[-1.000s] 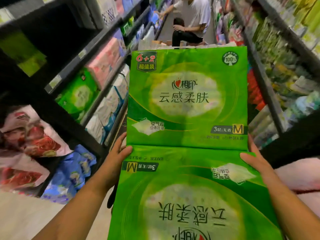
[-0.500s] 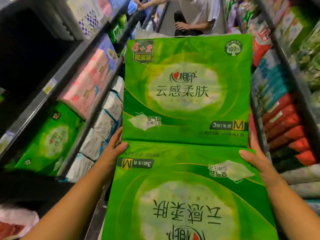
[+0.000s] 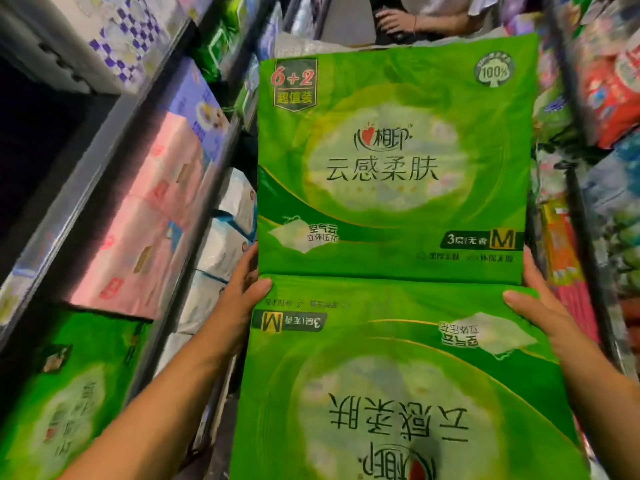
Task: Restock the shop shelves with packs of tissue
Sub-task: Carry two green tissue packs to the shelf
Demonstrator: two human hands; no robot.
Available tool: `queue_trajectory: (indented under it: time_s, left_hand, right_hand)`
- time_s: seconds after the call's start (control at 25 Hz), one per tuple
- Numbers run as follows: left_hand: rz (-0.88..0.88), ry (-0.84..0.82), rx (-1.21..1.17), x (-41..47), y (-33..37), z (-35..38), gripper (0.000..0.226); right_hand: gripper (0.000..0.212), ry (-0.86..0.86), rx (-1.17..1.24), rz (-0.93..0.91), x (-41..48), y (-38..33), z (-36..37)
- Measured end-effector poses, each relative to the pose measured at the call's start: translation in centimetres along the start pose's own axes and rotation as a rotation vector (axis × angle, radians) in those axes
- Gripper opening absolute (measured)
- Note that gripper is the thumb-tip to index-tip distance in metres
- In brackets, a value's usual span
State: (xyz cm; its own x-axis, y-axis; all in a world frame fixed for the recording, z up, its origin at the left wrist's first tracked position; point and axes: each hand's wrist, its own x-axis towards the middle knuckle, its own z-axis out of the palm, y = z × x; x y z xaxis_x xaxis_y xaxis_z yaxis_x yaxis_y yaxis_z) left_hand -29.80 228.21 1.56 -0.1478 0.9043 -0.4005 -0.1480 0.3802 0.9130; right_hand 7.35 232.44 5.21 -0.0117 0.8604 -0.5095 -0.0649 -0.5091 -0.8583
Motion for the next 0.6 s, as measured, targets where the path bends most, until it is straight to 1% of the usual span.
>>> queue_trajectory:
  time_s: [0.08, 0.12, 0.16, 0.24, 0.32, 0.4, 0.48, 0.6]
  left_hand:
    - [-0.022, 0.004, 0.005, 5.8, 0.8, -1.6, 0.123]
    - [-0.037, 0.005, 0.006, 8.7, 1.0, -2.5, 0.123]
    - [-0.050, 0.004, -0.002, 11.2, 1.0, -3.3, 0.120]
    - [-0.058, 0.016, 0.000, 15.8, 0.5, -4.8, 0.109]
    - [-0.076, 0.049, 0.013, 20.7, -1.1, -6.5, 0.103]
    - [-0.104, 0.072, 0.036, 25.1, -3.6, -8.5, 0.113]
    - [-0.134, 0.086, 0.067, 29.6, -6.0, -10.7, 0.124]
    - [-0.170, 0.045, 0.088, 34.9, -10.1, -13.6, 0.127]
  right_hand:
    - [0.068, 0.012, -0.018, -0.005, 5.8, -0.2, 3.0]
    - [0.069, -0.012, -0.018, -0.007, 8.7, 0.0, 4.1]
    - [0.074, -0.049, -0.035, -0.019, 11.8, 0.5, 4.8]
    - [0.094, -0.098, -0.067, -0.032, 17.1, 1.1, 6.1]
    - [0.093, -0.124, -0.069, -0.012, 22.8, 2.2, 7.7]
    - [0.089, -0.142, -0.044, 0.035, 27.6, 4.0, 9.1]
    - [0.087, -0.100, -0.027, 0.069, 32.3, 6.4, 10.8]
    - [0.087, -0.082, -0.053, 0.092, 37.6, 10.0, 13.6]
